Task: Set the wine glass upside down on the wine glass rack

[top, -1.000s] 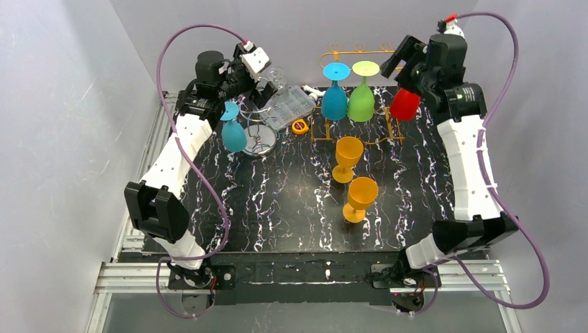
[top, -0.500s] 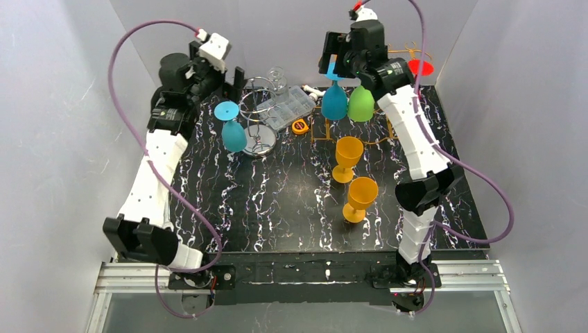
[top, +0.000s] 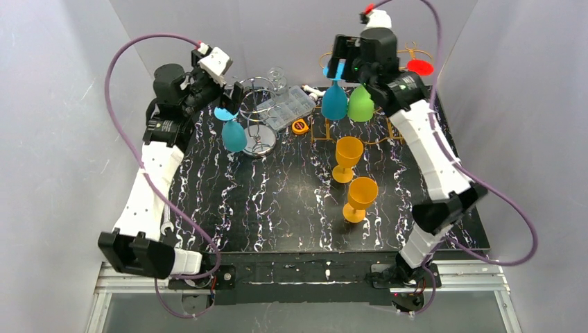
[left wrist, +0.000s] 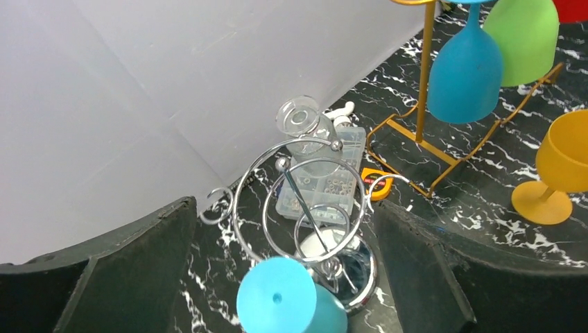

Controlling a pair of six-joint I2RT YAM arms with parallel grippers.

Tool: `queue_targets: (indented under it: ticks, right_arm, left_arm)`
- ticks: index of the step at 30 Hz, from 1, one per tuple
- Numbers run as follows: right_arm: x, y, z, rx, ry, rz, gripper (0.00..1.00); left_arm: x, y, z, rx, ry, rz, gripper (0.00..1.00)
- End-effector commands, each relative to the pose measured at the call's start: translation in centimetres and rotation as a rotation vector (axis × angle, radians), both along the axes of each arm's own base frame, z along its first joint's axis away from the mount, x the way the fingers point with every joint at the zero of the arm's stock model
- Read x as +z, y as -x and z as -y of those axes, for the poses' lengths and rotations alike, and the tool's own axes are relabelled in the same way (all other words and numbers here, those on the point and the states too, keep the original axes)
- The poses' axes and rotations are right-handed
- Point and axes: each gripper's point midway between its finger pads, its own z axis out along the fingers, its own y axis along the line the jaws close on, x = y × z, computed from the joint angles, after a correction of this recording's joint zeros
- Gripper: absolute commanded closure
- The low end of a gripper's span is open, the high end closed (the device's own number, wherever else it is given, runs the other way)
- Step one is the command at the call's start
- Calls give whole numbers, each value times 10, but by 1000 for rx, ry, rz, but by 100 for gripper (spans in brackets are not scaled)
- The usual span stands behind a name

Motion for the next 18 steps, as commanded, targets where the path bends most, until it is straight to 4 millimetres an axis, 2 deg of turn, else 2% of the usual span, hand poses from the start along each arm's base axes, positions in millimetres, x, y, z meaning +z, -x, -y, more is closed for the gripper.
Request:
queue_targets:
  ticks: [1,3,6,9,11,14,18]
  right_arm:
    - [66,30,61,-182,-147,147,12]
    - [60,37,79,-231,-152,144,13]
    - [50,46,99,-275,-162,130,15]
    - [36,55,109,-293,-159,108,15]
    - [28,61,116,-305,-145,96,15]
    - [14,69,127,-339,-123,72,15]
    - [2,77,154,-422,-108,59,18]
  left_arm:
    - [1,-26,28,-177,-75,134,5]
    - [5,-36,44,-280,-127,230,14]
    - [-1,-44,73,-423,-230,337,21]
    - [-11,-53,104,-515,-331,448,21]
    - [-15,-60,124,-559,-357,513,17]
    - [-13,-67,151,-603,-379,608,14]
    - [-10,-76,177,-638,-399,689,16]
